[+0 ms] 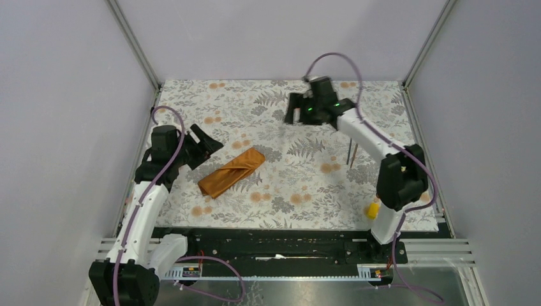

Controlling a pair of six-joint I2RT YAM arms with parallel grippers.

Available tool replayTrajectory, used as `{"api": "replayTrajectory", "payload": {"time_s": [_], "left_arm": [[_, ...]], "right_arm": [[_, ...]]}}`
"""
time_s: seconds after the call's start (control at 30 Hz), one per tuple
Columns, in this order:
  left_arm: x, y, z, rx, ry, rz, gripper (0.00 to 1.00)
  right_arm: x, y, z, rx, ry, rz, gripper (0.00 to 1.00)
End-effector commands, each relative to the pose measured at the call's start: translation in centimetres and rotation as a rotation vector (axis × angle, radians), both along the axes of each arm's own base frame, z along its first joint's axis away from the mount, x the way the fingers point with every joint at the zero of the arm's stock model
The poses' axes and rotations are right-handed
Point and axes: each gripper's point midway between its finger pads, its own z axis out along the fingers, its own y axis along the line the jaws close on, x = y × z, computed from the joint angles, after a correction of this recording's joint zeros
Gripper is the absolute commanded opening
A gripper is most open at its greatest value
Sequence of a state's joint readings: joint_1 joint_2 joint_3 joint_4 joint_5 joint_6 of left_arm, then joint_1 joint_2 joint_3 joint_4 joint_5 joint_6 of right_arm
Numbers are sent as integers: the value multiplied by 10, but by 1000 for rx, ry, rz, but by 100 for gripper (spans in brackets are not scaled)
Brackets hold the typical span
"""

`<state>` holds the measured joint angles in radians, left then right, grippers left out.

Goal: Fold the napkin into a case and place the utensils inside
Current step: Pick up the spoon from the corner of the board, then pass from the right arm to the left

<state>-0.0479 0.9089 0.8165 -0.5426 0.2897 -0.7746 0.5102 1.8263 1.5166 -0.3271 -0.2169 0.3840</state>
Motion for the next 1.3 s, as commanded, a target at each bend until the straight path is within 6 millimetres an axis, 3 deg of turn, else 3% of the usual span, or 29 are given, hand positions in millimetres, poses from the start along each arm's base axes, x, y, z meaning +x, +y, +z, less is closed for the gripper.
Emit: {"api": "replayTrajectory", "payload": {"time_s": [0.0, 0.07, 0.13, 0.2, 0.23, 0.33, 0.73, 0.97, 1.07, 1.13, 1.27], "left_arm": [[6, -42, 40, 10, -162, -285, 75], [5, -57, 47, 32, -187, -354, 76], [3, -71, 52, 34, -199, -417, 76], [1, -81, 51, 32, -198, -464, 76], [0, -85, 50, 34, -198, -481, 76], [-2, -92, 46, 38, -189, -520, 77], [-1, -97, 40, 29, -168, -549, 77], [0, -98, 41, 26, -159, -548, 77], [0, -98, 39, 28, -147, -549, 77], [1, -98, 38, 28, -142, -549, 77], [1, -97, 40, 36, -137, -548, 77]], "right_arm": [[21, -197, -37, -392, 160, -440, 88], [25, -237, -46, -349, 232, -525, 83], [27, -264, -59, -339, 292, -559, 78], [30, -274, -82, -360, 363, -539, 72], [32, -289, -92, -383, 395, -550, 69], [37, -301, -110, -467, 457, -525, 58], [31, -299, -138, -498, 501, -454, 28], [24, -305, -156, -577, 502, -431, 20], [27, -311, -155, -610, 477, -424, 14], [34, -297, -148, -631, 429, -376, 11], [45, -294, -112, -690, 324, -364, 9]]}}
